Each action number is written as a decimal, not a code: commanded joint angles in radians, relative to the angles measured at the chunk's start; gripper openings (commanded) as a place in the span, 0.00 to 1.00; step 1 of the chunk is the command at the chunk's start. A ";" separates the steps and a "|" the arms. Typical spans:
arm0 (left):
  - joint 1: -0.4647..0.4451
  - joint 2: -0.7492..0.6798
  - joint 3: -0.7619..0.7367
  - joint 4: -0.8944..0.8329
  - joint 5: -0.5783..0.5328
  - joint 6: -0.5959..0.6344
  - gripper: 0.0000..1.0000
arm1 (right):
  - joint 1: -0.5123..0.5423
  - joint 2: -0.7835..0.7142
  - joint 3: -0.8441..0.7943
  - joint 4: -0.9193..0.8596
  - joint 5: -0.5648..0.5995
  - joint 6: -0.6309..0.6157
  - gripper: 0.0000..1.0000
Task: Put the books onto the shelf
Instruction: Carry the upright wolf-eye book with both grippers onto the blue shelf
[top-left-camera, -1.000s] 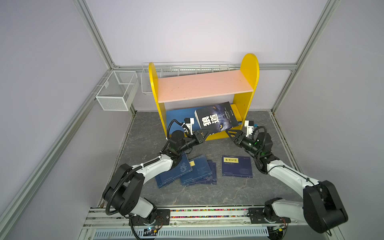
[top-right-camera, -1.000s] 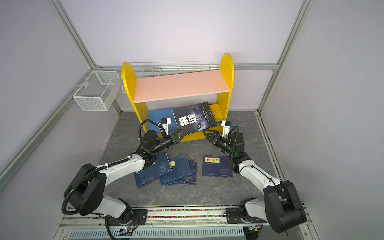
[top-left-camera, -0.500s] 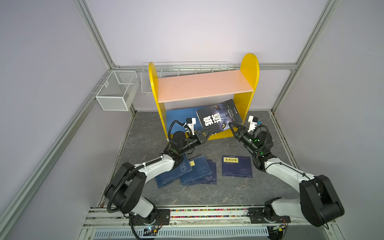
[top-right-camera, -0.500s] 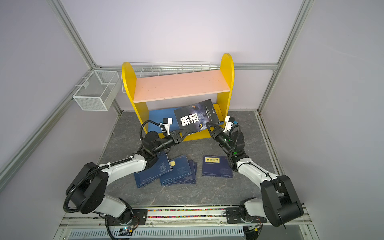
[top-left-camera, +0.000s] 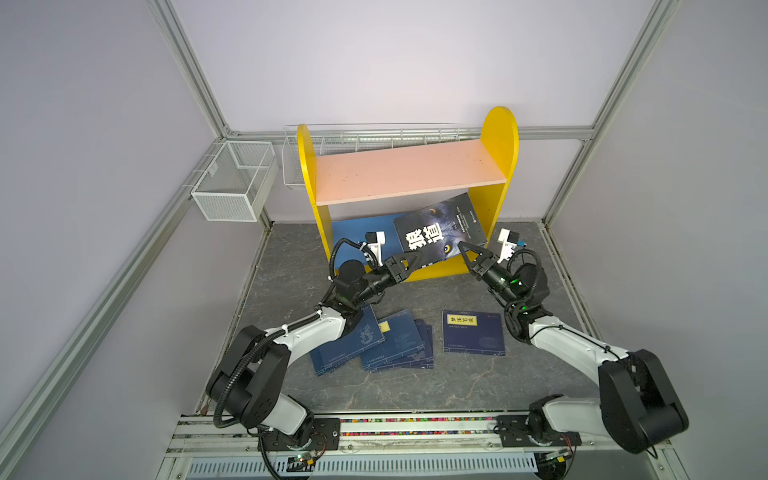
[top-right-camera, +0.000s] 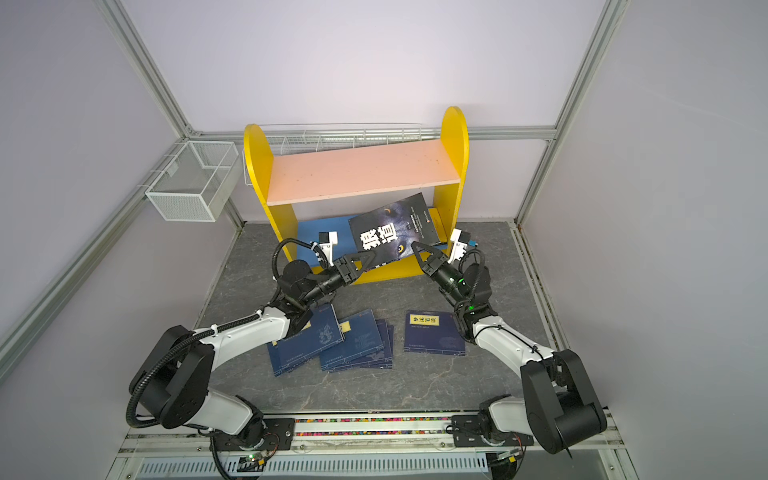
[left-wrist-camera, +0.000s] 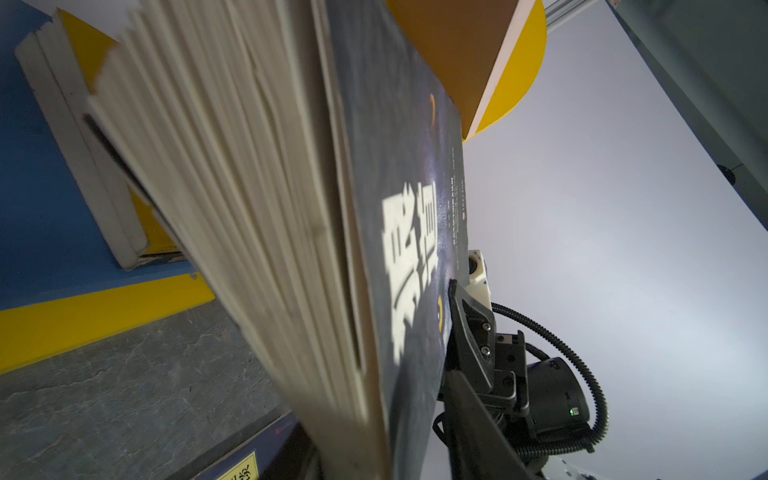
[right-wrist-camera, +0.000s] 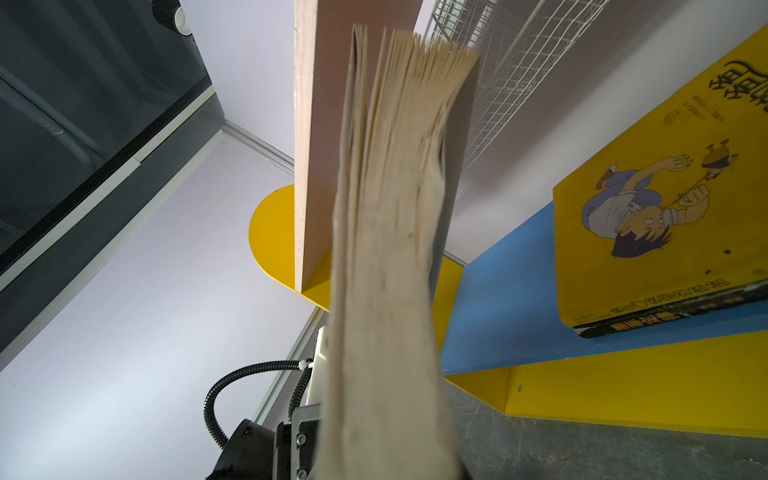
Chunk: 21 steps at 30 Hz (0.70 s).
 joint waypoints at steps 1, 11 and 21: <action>0.021 -0.043 0.030 0.083 0.000 0.000 0.40 | -0.002 0.023 -0.019 0.091 -0.054 0.023 0.07; 0.032 -0.061 0.036 0.024 0.001 0.029 0.13 | -0.002 -0.012 -0.034 0.025 -0.059 -0.016 0.07; 0.032 -0.091 0.119 -0.357 -0.096 0.192 0.00 | 0.001 -0.220 0.067 -0.617 0.056 -0.372 0.14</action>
